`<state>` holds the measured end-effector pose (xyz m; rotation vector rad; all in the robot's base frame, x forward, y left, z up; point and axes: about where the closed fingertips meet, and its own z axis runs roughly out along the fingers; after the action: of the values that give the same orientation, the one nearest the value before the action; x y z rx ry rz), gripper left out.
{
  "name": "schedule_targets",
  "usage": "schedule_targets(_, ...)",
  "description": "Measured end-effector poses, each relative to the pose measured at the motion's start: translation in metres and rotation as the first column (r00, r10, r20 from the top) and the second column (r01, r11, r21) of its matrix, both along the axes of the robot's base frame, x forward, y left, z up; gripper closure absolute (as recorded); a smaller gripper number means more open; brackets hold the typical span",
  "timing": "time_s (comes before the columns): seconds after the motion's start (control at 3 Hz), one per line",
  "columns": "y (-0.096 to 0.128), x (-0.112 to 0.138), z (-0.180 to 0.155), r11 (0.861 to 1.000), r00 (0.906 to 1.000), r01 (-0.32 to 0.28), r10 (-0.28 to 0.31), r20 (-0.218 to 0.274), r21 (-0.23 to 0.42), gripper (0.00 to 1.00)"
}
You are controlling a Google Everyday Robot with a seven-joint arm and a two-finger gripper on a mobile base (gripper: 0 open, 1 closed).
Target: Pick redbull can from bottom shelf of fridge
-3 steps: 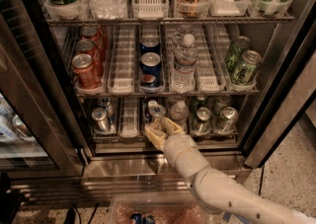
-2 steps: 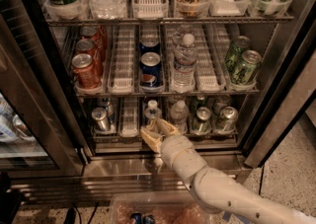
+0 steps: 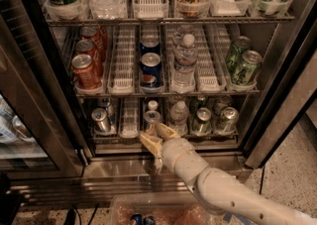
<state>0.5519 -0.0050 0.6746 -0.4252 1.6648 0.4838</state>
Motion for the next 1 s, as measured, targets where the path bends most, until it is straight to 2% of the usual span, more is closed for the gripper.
schedule_targets(0.33, -0.012, -0.013, 0.003, 0.997, 0.996, -0.069, 0.07, -0.055, 0.017, 1.0)
schedule_targets(0.67, -0.018, -0.025, 0.015, 0.987, 0.9844, -0.16, 0.16, -0.072, 0.008, 1.0)
schedule_targets(1.0, -0.007, -0.049, 0.025, 0.956, 0.9526, -0.29, 0.286, -0.104, -0.032, 1.0)
